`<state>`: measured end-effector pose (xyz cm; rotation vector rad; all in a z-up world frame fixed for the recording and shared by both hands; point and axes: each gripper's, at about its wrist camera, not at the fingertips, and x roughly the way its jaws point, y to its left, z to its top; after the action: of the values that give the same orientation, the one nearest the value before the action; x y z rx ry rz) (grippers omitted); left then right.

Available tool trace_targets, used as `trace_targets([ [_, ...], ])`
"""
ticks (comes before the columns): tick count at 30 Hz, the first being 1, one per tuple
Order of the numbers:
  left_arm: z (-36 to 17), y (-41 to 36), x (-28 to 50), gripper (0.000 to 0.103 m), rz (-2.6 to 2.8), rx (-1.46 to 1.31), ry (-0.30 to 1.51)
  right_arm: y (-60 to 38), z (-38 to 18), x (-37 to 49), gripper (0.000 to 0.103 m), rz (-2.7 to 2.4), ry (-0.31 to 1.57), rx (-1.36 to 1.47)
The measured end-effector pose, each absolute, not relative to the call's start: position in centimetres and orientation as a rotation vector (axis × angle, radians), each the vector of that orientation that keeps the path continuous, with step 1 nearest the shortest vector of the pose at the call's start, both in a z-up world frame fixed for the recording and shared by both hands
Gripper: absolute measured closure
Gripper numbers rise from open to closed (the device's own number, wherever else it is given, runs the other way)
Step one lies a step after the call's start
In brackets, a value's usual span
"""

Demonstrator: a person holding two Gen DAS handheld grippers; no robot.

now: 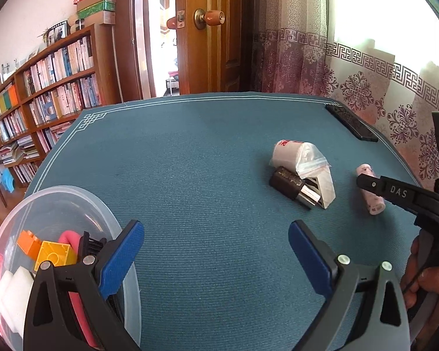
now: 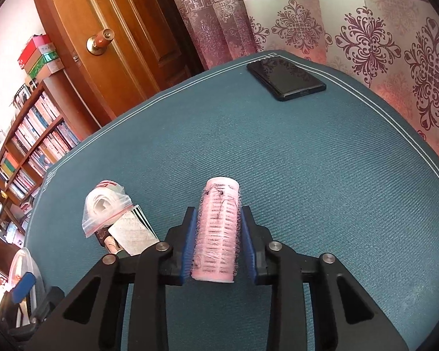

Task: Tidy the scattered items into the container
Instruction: 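Grasp the white bagged packet with the left gripper while right gripper holds roller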

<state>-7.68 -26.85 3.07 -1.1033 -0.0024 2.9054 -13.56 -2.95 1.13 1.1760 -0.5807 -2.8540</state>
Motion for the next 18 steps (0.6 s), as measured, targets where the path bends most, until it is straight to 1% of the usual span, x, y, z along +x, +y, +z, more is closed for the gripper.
trace_targets([
  [2,2.8,-26.5,-7.7,0.003,2.892,-1.135,0.003,-2.8,1.6,-13.5,0.071,-2.833,-0.575,1.181],
  [6,2.5,-25.7,-7.9,0.003,2.866,-1.185,0.010,-2.2,2.1,-13.1,0.071,-2.835,-0.449,1.155],
  [8,2.5,-25.3,-8.3,0.003,2.857,-1.201,0.007,-1.4,1.8,-13.0,0.071,-2.834,-0.428,1.146],
  [12,3.0,-24.8,-9.7,0.003,2.842,-1.221,-0.084,0.6,0.7,-12.9,0.071,-2.762,-0.571,1.152],
  [14,3.2,-24.5,-10.6,0.003,2.834,-1.233,-0.126,0.8,0.8,-12.7,0.071,-2.747,-0.592,1.142],
  [18,3.9,-23.5,-12.0,0.003,2.847,-1.241,-0.145,0.3,0.7,-12.4,0.071,-2.680,-0.625,1.137],
])
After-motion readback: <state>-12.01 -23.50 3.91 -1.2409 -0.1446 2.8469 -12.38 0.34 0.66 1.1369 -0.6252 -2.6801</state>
